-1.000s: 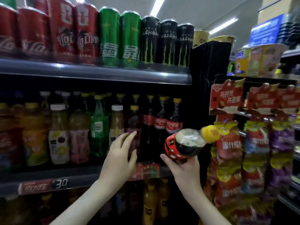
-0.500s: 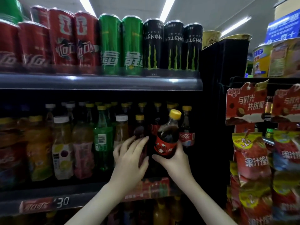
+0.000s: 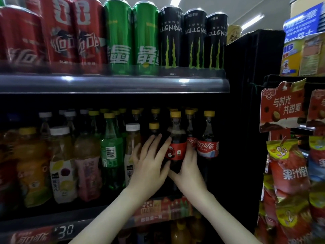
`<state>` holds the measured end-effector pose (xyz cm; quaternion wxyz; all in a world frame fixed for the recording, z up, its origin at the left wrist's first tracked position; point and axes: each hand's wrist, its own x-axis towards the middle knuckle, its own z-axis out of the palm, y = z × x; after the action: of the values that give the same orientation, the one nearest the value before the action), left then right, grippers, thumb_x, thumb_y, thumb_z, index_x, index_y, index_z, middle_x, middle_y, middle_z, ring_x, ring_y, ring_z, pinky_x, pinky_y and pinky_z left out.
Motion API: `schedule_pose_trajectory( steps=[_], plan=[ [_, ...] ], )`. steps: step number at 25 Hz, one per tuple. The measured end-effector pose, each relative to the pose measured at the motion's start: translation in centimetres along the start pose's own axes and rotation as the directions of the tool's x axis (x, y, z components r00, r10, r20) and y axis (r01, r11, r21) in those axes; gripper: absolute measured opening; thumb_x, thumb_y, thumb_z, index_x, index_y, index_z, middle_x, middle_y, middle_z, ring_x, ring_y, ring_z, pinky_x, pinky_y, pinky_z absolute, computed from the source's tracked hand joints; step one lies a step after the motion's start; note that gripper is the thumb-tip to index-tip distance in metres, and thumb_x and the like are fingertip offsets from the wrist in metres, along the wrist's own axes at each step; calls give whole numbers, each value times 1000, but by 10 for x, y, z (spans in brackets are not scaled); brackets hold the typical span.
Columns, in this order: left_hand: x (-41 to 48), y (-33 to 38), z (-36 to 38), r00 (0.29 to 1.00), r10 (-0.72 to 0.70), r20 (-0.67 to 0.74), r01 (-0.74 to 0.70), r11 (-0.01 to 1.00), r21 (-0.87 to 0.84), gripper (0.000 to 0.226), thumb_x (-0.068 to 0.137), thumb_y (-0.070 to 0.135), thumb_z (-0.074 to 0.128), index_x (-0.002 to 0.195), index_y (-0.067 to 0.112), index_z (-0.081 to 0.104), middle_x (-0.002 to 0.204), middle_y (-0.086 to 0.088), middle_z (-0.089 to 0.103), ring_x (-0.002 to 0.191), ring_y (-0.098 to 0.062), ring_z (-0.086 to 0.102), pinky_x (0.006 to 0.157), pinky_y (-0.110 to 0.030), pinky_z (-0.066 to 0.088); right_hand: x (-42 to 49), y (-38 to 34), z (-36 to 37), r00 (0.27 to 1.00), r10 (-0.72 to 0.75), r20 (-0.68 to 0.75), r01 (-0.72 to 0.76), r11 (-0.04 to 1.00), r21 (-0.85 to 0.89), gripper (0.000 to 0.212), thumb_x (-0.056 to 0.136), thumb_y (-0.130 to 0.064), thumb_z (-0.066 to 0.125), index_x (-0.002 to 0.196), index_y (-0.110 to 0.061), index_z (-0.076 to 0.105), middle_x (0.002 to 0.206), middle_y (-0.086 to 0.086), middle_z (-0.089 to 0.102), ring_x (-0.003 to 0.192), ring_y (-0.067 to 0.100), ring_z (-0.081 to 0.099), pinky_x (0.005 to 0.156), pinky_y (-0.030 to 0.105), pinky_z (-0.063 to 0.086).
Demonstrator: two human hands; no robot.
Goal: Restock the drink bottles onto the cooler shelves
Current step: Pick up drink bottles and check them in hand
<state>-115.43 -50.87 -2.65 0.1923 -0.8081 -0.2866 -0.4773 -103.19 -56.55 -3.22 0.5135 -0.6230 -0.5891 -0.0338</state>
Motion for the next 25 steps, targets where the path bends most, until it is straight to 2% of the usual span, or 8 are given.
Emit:
schedule_pose_trajectory(
  steps=[3,7,10,13,17,20,23,25],
  plan=[
    [-7,-8,3,999,23,40,-25,998,57,73,82,22,66,146,23,31,152,-8,29,143,-24,17,113,-48,6,-1,1,4,998,-5,-57,-1,994,-107,105,80,-38,73,153,-14,1,154,5,16,143,19,20,108,23,29],
    [-19,-17,-3,998,14,60,-23,987,160,82,76,22,72,147,21,31,153,-11,25,142,-25,17,113,-47,2,-3,-4,5,995,-21,-93,-1,973,-232,107,81,-46,69,153,-10,0,147,7,22,138,20,20,108,24,28],
    [-23,-28,-14,998,-58,-5,57,973,225,75,80,28,63,147,20,31,153,-14,23,143,-27,16,111,-50,2,-4,-7,7,992,-17,-129,-26,946,-324,110,77,-43,74,152,-4,4,141,14,29,131,29,31,105,32,35],
    [-25,-40,-27,991,-120,-57,132,935,328,68,82,35,45,146,17,32,150,-18,29,142,-31,18,112,-50,2,-9,-12,15,930,-237,-280,85,882,-464,104,71,-30,82,151,-9,19,134,19,35,120,34,39,96,51,43],
    [-15,-49,-30,991,-121,-57,133,894,428,67,84,39,41,147,18,31,146,-26,36,142,-33,17,112,-50,-7,-2,-35,27,889,-420,-180,266,796,-543,84,77,-23,72,149,-24,29,140,17,42,130,30,32,109,52,19],
    [-9,-50,-24,994,-109,-15,106,908,406,67,83,42,39,146,19,34,145,-24,38,141,-31,18,111,-53,-6,12,-45,35,915,-390,-105,244,741,-626,70,81,-34,58,147,-24,35,139,19,47,138,33,26,112,54,0],
    [-6,-51,-23,992,-123,-11,118,926,357,67,78,42,39,141,20,44,140,-22,42,138,-31,23,111,-50,-9,21,-46,40,934,-354,-51,231,707,-669,67,81,-41,35,147,-25,36,138,24,48,141,35,16,113,54,-6],
    [-4,-53,-23,991,-119,-55,130,948,290,65,75,42,43,136,21,48,134,-20,45,134,-31,27,112,-47,-9,24,-45,42,930,-364,-44,246,707,-663,66,82,-41,30,146,-26,37,138,25,47,142,34,14,112,54,-8]
  ],
)
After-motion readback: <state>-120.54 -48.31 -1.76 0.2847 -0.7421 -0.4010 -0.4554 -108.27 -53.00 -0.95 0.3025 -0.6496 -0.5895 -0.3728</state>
